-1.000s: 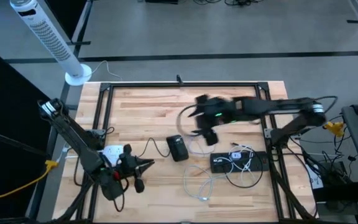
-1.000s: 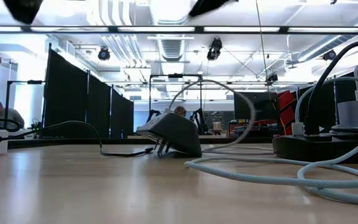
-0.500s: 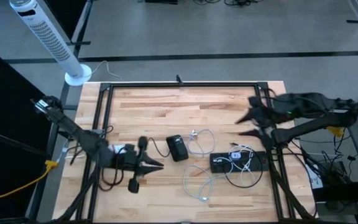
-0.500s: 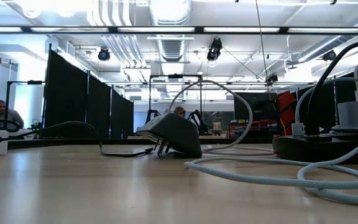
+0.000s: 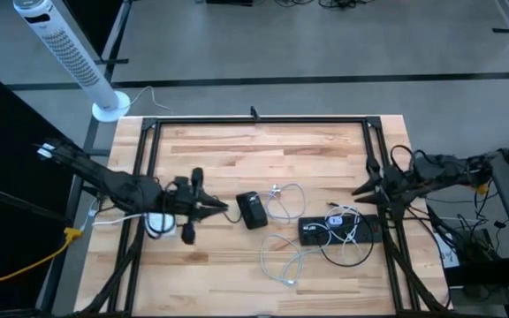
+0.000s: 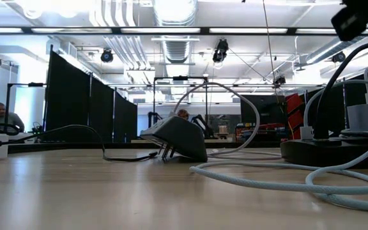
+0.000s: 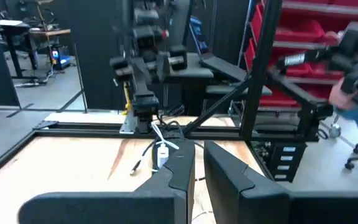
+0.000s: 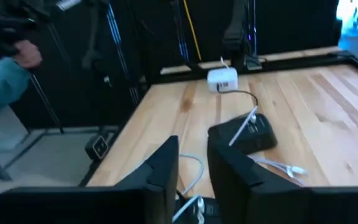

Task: Insert USB
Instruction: Return to Home Position

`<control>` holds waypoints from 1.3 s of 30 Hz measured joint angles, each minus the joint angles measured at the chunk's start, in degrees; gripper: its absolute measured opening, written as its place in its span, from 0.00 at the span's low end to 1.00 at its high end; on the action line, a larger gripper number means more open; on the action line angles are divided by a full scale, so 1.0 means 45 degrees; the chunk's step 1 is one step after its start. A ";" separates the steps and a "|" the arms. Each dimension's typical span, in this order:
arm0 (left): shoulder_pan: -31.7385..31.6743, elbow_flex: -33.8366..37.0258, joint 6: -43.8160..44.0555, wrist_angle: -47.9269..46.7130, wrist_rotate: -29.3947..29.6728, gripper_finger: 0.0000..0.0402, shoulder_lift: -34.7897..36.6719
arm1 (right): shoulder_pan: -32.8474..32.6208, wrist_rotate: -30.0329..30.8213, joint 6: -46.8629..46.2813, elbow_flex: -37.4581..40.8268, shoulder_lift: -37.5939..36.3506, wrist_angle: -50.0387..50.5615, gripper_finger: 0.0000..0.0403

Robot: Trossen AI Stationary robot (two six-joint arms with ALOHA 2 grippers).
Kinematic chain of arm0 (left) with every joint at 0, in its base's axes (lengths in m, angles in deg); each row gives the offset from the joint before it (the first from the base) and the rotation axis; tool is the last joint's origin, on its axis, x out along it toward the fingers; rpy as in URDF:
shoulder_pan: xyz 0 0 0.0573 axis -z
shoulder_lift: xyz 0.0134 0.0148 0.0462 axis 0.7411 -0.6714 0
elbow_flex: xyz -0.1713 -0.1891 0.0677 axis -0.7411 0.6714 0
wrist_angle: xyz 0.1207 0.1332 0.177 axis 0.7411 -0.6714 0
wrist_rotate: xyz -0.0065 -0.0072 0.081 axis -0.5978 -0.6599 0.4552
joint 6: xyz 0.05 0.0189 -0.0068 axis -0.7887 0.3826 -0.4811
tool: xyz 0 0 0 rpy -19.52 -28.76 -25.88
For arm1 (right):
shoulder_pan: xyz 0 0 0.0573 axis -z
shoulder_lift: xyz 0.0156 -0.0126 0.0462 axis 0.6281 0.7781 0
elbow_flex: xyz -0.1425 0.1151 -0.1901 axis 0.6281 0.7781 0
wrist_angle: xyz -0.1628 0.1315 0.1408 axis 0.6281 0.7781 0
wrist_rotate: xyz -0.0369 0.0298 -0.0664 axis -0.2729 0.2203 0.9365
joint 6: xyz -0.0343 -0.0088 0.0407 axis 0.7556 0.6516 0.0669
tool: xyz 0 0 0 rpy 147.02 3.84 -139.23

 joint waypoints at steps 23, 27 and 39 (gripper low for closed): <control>-0.3627 0.8703 0.1739 0.7838 -0.2597 0.06 0.3238 | 0.0038 0.0924 0.1141 0.4721 -0.0182 -0.6800 0.04; -0.4522 0.8787 0.1340 0.9114 -0.4450 0.06 0.2306 | 0.0039 -0.0138 0.1576 0.4978 -0.0185 -0.7505 0.04; -0.6275 0.9550 0.1014 1.1072 -0.6490 0.06 0.1174 | 0.1790 -0.1753 0.2050 0.5044 -0.0208 -0.8116 0.04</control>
